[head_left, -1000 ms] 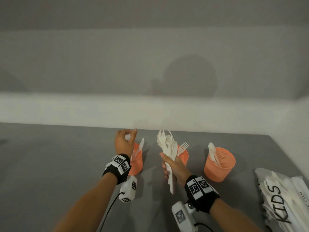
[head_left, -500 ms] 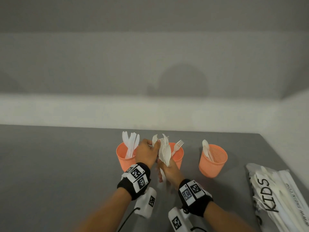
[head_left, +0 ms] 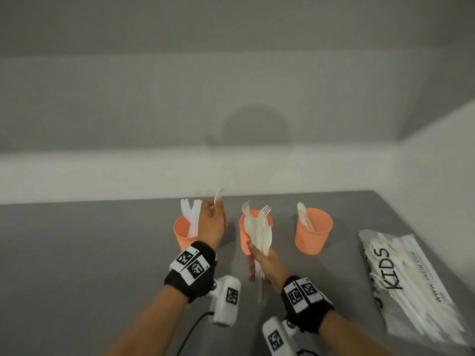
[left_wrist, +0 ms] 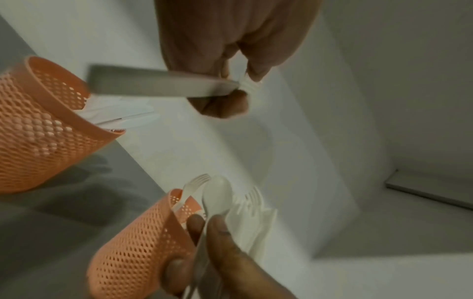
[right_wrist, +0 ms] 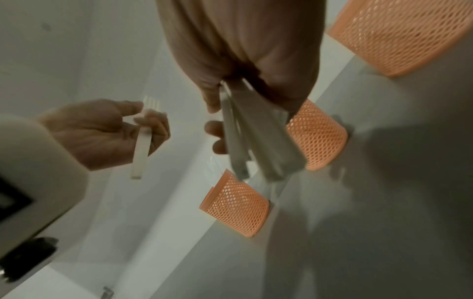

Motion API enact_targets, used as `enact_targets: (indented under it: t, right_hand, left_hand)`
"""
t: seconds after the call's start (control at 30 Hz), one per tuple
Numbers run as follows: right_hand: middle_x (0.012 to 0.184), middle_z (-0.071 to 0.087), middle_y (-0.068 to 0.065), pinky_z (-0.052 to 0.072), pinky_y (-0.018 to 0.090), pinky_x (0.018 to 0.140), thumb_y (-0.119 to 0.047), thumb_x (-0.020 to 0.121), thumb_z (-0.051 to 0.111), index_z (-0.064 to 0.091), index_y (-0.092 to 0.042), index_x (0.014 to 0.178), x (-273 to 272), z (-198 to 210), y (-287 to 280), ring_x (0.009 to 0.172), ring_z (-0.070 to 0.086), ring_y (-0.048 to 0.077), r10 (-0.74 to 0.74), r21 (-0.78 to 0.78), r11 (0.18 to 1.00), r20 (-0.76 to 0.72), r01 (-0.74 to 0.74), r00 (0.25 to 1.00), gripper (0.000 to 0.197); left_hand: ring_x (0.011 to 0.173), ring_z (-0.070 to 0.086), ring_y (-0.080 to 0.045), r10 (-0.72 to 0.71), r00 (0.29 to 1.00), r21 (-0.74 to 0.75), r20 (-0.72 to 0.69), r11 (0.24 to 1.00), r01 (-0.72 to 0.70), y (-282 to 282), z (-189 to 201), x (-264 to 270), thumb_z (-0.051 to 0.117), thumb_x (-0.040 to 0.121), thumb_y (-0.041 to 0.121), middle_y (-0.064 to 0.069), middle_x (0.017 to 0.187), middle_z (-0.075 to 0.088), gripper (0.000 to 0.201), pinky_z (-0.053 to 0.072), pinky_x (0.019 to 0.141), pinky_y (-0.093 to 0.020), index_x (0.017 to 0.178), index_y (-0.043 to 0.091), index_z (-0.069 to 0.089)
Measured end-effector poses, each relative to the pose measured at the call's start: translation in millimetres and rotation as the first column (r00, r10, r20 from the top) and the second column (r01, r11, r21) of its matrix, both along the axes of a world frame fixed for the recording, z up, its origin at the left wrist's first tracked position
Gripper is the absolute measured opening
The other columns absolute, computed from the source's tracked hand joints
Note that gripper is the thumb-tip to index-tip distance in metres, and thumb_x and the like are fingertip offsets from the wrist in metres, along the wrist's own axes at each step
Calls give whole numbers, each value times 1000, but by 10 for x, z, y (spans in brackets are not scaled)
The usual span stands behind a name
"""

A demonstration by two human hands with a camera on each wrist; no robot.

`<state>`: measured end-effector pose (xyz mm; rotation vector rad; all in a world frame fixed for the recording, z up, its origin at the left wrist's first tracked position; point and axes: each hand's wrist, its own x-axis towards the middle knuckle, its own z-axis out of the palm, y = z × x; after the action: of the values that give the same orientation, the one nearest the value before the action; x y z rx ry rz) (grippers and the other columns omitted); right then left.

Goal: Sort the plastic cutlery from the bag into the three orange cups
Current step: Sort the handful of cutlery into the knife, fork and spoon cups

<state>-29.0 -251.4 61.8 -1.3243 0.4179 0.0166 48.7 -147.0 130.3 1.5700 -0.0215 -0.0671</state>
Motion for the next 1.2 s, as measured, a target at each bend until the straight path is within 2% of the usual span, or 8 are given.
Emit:
enact_targets:
  t: [0.1, 0.2, 0.47, 0.7, 0.83, 0.93, 1.07, 1.2]
  right_hand:
    - [62, 43, 6, 43, 24, 39, -17, 96, 49, 50, -8, 89, -41, 8, 33, 39, 40, 9, -3, -32, 999, 27, 4, 1000, 11]
    - [60, 42, 4, 42, 23, 40, -10, 96, 46, 54, -17, 92, -94, 58, 82, 39, 41, 7, 55, -105, 993, 76, -47, 996, 12]
    - [65, 50, -1, 44, 21, 41, -11, 94, 51, 52, -18, 104, -262, 63, 28, 42, 44, 6, 109, -101, 990, 95, -99, 989, 12]
    - [59, 42, -1, 40, 20, 38, -27, 94, 51, 55, -14, 86, -169, 193, -189, 37, 41, 6, 52, 51, 997, 71, -56, 996, 16]
    - [59, 43, -1, 40, 21, 39, -34, 95, 48, 57, -7, 108, -106, 236, -377, 38, 40, 7, 41, 47, 998, 53, -44, 998, 32]
    - [51, 42, -6, 42, 22, 43, -34, 96, 45, 53, -6, 119, -72, 218, -513, 39, 38, 7, 34, 68, 997, 45, -37, 998, 37]
    - [44, 37, -6, 46, 24, 47, -39, 94, 47, 57, -15, 88, -25, 252, -666, 38, 39, 8, 42, 81, 996, 29, -45, 999, 26]
    - [41, 37, -6, 36, 20, 40, -42, 83, 60, 57, -20, 67, 1, 297, -732, 36, 37, 7, 131, -20, 991, 25, -130, 991, 28]
  left_hand:
    - [45, 50, -19, -245, 969, 269, -30, 932, 244, 8, -51, -199, 56, 91, 23, -18, 63, 53, 27, 32, 41, -9, 101, -1, 59]
    - [52, 50, -5, -369, 924, 366, -98, 850, 378, -14, -234, -340, 66, 83, 27, -3, 72, 60, 30, 32, 39, -6, 97, 0, 66]
    - [48, 44, -5, -385, 906, 240, -175, 876, 419, -53, -342, -467, 62, 87, 25, 2, 64, 56, 26, 31, 36, -12, 102, 4, 64]
    - [38, 47, -1, -325, 943, 155, -70, 930, 332, -233, -227, -298, 51, 94, 27, 0, 57, 53, 27, 31, 34, -9, 73, 11, 58]
    - [55, 51, -14, -168, 984, 26, -63, 985, 170, -368, -165, -138, 38, 98, 34, -8, 71, 57, 34, 38, 42, -16, 95, 4, 54]
    - [42, 44, -11, -114, 990, -126, -79, 987, 103, -414, -124, -20, 35, 100, 29, -1, 53, 45, 31, 35, 47, -24, 76, 14, 47]
    - [28, 29, -7, -139, 974, -192, -178, 976, 104, -434, -158, 43, 55, 91, 22, 8, 33, 32, 38, 26, 36, -17, 57, 15, 40]
    - [32, 23, -6, -326, 928, -139, -180, 942, 304, -520, -235, 42, 64, 82, 40, 3, 43, 33, 38, 20, 34, -15, 60, 14, 47]
